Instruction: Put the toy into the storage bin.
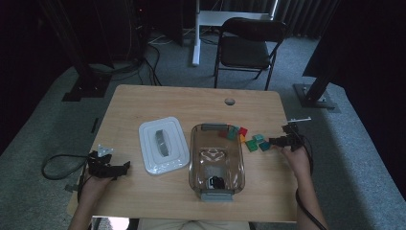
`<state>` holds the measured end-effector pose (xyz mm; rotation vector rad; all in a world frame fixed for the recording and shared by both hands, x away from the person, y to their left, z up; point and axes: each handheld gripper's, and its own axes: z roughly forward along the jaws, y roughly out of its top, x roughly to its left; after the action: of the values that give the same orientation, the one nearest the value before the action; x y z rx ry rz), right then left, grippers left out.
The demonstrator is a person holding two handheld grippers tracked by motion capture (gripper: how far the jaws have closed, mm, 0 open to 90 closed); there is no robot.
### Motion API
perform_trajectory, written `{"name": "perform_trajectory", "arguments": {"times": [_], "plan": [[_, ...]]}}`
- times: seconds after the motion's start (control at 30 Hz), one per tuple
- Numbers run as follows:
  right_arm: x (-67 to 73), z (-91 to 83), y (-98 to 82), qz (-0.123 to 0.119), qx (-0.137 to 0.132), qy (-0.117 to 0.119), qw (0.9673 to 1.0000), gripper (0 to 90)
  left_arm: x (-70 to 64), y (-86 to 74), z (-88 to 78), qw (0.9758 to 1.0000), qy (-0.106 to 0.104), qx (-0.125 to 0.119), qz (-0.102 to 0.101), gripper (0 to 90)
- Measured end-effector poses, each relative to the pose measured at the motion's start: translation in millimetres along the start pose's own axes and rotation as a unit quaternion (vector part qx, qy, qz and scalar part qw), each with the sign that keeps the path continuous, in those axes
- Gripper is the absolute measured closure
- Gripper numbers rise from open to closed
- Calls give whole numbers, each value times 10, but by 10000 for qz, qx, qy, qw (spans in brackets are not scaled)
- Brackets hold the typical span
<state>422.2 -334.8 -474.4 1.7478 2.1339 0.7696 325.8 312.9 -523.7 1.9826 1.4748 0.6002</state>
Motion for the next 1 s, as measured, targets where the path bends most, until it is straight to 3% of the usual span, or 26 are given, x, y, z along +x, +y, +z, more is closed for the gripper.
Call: {"name": "perform_trajectory", "arguments": {"times": [0.13,0.3,0.4,0.5,0.63,0.77,1.0], "plan": [[-6,-5,-2,10,40,25,10000,407,0,0,0,10000,1,0,1,26],[93,11,-25,-121,115,126,9998,404,0,0,0,10000,1,0,1,26],[235,-5,-24,-426,146,154,9989,399,0,0,0,10000,1,1,1,26],[188,-31,16,-351,46,98,9993,399,0,0,0,10000,1,0,0,26],[111,-17,48,-309,106,106,9994,398,0,0,0,10000,1,0,0,26],[13,120,50,-247,363,164,9989,388,0,0,0,10000,0,-2,0,26],[26,247,65,-412,600,103,9973,392,0,0,0,10000,0,-1,0,26]]}}
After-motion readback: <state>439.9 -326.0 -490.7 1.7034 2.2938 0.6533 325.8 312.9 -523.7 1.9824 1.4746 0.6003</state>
